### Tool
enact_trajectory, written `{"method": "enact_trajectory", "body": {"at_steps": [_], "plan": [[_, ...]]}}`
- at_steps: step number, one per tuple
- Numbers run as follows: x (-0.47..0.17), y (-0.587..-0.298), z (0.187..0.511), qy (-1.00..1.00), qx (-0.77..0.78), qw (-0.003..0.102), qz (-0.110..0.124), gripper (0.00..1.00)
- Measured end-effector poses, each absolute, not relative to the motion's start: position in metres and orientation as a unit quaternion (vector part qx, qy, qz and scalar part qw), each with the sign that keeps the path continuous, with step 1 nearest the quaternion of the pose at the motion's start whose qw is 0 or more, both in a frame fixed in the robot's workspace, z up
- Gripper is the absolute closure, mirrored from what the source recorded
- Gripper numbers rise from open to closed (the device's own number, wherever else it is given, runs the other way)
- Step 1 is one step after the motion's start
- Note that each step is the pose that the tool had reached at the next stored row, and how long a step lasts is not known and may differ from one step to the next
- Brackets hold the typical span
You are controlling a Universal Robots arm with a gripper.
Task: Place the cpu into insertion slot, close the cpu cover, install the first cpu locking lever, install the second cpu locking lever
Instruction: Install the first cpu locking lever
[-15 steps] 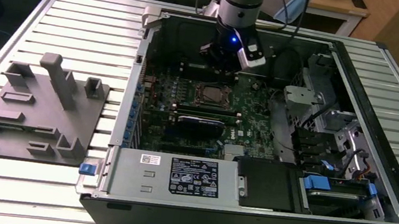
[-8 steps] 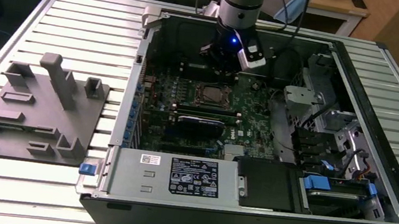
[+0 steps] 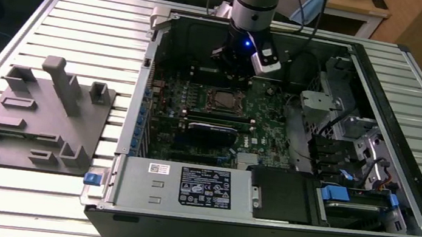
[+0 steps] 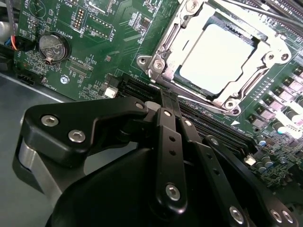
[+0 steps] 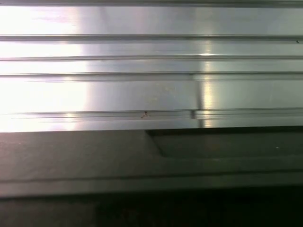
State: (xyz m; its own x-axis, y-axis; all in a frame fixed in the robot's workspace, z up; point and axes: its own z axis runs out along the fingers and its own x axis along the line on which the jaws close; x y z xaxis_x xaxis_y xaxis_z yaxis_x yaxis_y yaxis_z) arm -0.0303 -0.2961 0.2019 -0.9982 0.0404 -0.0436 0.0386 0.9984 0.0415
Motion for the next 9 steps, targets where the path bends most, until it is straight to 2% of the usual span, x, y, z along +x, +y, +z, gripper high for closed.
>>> {"method": "enact_trajectory", "body": {"at_steps": [9], "plan": [[-0.0302, -0.2961, 0.2000, 0.999, 0.020, 0.022, 0.020, 0.89]]}}
